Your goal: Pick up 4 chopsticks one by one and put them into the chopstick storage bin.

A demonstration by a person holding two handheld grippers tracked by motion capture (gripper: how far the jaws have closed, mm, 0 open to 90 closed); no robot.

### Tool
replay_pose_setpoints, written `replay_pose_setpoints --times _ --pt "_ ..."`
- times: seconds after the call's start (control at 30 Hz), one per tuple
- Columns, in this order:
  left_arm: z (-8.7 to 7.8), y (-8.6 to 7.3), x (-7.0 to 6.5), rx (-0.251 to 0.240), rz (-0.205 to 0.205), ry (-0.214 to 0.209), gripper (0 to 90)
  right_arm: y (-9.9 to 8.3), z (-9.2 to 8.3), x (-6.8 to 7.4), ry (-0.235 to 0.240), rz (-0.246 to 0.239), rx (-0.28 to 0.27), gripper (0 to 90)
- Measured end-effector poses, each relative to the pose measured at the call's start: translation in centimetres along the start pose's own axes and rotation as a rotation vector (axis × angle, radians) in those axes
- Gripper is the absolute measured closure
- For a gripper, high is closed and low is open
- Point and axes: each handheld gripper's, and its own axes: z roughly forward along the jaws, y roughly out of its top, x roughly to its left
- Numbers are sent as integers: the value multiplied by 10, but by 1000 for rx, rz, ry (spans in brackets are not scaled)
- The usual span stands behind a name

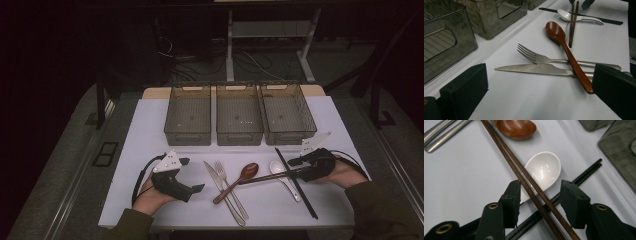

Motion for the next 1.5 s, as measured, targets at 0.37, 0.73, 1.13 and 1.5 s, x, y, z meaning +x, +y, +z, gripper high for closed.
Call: replay_pose_setpoints --times 0.37,0.73,1.13,1.5 --pt "1 0 0 3 3 -4 0 -9 13 -10 33 -5 40 550" --pt "1 0 -1 3 3 -6 0 -15 11 -13 43 15 47 637" --pt "2 0 -1 4 5 -10 0 -17 6 -11 34 49 42 704" --pt "3 0 -2 6 5 -14 0 -17 3 -9 33 39 50 738"
